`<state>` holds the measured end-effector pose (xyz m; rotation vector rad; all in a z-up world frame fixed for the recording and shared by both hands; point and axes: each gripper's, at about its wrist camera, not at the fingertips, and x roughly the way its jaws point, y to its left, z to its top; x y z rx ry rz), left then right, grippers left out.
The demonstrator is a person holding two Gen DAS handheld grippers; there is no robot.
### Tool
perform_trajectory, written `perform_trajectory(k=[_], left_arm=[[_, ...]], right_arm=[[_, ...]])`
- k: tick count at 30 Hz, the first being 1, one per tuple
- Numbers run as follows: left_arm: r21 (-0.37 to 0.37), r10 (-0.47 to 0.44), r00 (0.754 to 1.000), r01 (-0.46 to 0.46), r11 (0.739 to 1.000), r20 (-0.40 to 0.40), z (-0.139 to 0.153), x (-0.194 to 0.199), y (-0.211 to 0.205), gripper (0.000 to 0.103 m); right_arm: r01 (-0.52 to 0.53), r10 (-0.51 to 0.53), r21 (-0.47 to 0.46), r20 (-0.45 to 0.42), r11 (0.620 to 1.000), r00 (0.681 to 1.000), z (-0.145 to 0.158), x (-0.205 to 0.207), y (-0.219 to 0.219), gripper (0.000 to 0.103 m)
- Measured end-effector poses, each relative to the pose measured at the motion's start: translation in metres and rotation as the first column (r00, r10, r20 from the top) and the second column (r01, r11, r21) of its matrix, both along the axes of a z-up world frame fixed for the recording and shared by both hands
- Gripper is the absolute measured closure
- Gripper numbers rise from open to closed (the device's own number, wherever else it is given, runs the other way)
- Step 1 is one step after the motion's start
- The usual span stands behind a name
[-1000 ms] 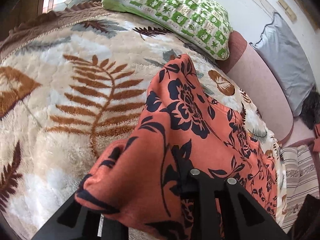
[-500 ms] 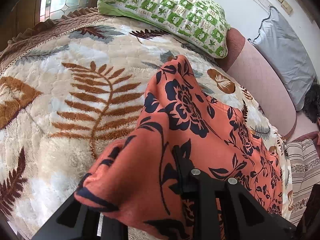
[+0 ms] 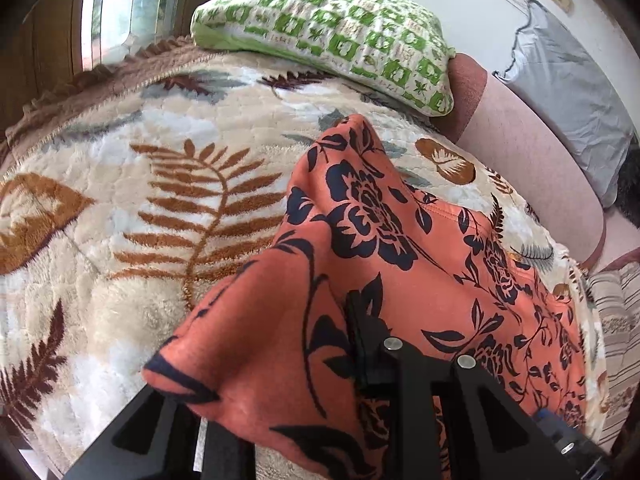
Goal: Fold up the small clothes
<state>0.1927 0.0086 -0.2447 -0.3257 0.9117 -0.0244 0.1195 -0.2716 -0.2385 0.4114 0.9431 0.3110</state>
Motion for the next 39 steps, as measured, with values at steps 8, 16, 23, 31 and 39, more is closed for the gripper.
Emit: perform_trajectory(k=[8,16,23,31,39], left_arm=[[0.18,-0.068,0.981,0.035,0.983,0.18,0.034,-0.027,-0.037,0.091],[0.41,-0.333,0.883,0.184,0.893,0.33,0.082,-0.069,-0.139,0.092],[0.447,-0.614,0.746,0.472,0.76,0.256,0.074,-0.104,-0.248,0.092],[0.423,-0.661,0.74,0.563,0.71,0.125,0.032,-0.109,-0.281,0.092],[0.439,-0.667,0.736,0.565,0.699,0.116,0.037,-0.111,-0.284,0.092]], right_arm=[[0.147,-0.149,0.284,-0.015,0.948,0.989,0.002,0.008,-0.078,0.052],[0.077,-0.056,0.521,-0.056,0.85,0.997,0.002,0.033,-0.129,0.038],[0.039,0.029,0.705,-0.085,0.708,0.996,-0.016,0.05,-0.179,0.033],[0.167,0.015,0.735,-0.234,0.657,0.972,-0.052,0.063,-0.205,0.025],[0.186,-0.037,0.613,-0.248,0.768,0.968,-0.05,0.081,-0.174,0.027]])
